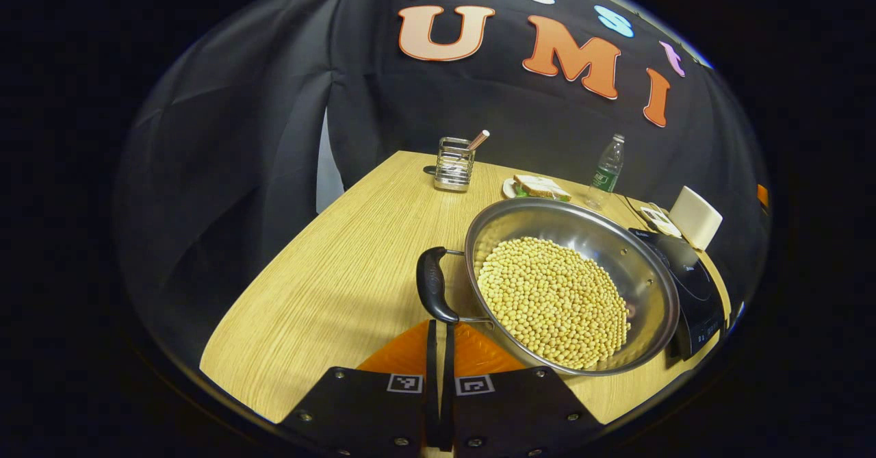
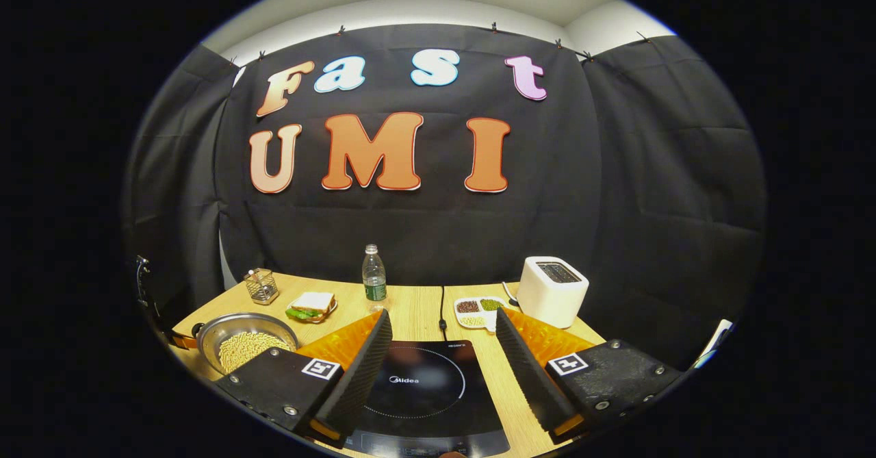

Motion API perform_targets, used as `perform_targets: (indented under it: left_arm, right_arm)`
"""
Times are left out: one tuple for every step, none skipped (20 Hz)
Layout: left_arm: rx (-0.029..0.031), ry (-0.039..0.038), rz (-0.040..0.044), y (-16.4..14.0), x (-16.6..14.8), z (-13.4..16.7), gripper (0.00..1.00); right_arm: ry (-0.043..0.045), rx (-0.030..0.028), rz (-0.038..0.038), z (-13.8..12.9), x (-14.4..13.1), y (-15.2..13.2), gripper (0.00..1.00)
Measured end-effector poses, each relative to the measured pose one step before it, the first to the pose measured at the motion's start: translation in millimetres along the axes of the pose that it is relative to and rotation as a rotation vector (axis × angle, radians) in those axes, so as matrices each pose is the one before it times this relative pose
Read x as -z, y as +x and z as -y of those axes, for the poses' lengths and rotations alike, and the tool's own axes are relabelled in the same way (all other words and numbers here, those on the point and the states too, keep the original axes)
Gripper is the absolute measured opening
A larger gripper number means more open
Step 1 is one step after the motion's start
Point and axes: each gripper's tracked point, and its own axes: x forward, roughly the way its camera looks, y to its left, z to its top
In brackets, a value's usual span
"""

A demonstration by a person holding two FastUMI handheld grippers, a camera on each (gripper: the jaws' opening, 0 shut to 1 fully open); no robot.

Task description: First push the handle of the pot to place it horizontally, then grasp the pot with both hands and set it on the induction cooktop.

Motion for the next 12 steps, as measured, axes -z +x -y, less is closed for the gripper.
perform_targets:
  left_arm:
    - [-0.00068, 0.00514, 0.00148, 2.13, -2.07, -1.44, 0.02]
    - [-0.00111, 0.00777, 0.00052, 2.69, -0.95, -1.07, 0.02]
    - [-0.00024, 0.00570, 0.00176, 1.61, -1.53, -0.60, 0.03]
    - [0.00055, 0.00530, 0.00129, 1.31, -1.33, -1.26, 0.02]
    - [0.00128, -0.00232, -0.00181, 1.03, -1.23, -0.30, 0.02]
    - [0.00410, -0.00342, -0.00090, 0.06, 0.23, -0.08, 0.02]
    - [0.00399, -0.00243, -0.00105, -0.71, -0.80, -0.09, 0.02]
    - [0.00408, -0.00416, -0.00012, 1.52, -1.34, -0.96, 0.02]
    - [0.00293, -0.00544, -0.00068, 2.58, -1.53, -1.25, 0.02]
    - [0.00172, -0.00427, 0.00087, 1.99, -1.45, -0.38, 0.02]
    - [0.00101, -0.00095, 0.00083, 0.87, 0.11, -1.04, 0.02]
    - [0.00073, 0.00240, 0.00259, 2.05, -0.97, -0.34, 0.02]
  right_arm:
    - [0.00004, 0.00098, -0.00097, -1.52, -0.35, 0.15, 0.95]
    - [-0.00032, -0.00035, -0.00034, -0.17, -0.59, 0.03, 0.95]
    - [-0.00093, -0.00025, 0.00075, -0.14, -0.51, -0.75, 0.95]
    - [-0.00248, 0.00075, 0.00170, -1.82, -0.90, 0.31, 0.95]
    - [-0.00327, 0.00429, 0.00254, -0.25, -0.69, 0.17, 0.95]
    - [-0.00391, 0.00558, 0.00557, 1.11, -0.56, 0.29, 0.95]
    - [-0.00223, 0.00392, 0.00540, -0.33, -1.41, -0.90, 0.95]
    - [0.00054, 0.00098, 0.00144, -0.11, 0.33, 0.74, 0.95]
    - [0.00156, -0.00272, -0.00345, -0.65, 1.24, 0.30, 0.95]
    - [-0.00021, -0.00145, -0.00500, -1.52, 1.17, 0.28, 0.95]
    - [-0.00615, 0.00573, -0.00028, 0.74, 0.31, 0.82, 0.95]
    - [-0.01236, 0.01244, 0.00599, 2.77, -0.36, -0.05, 0.95]
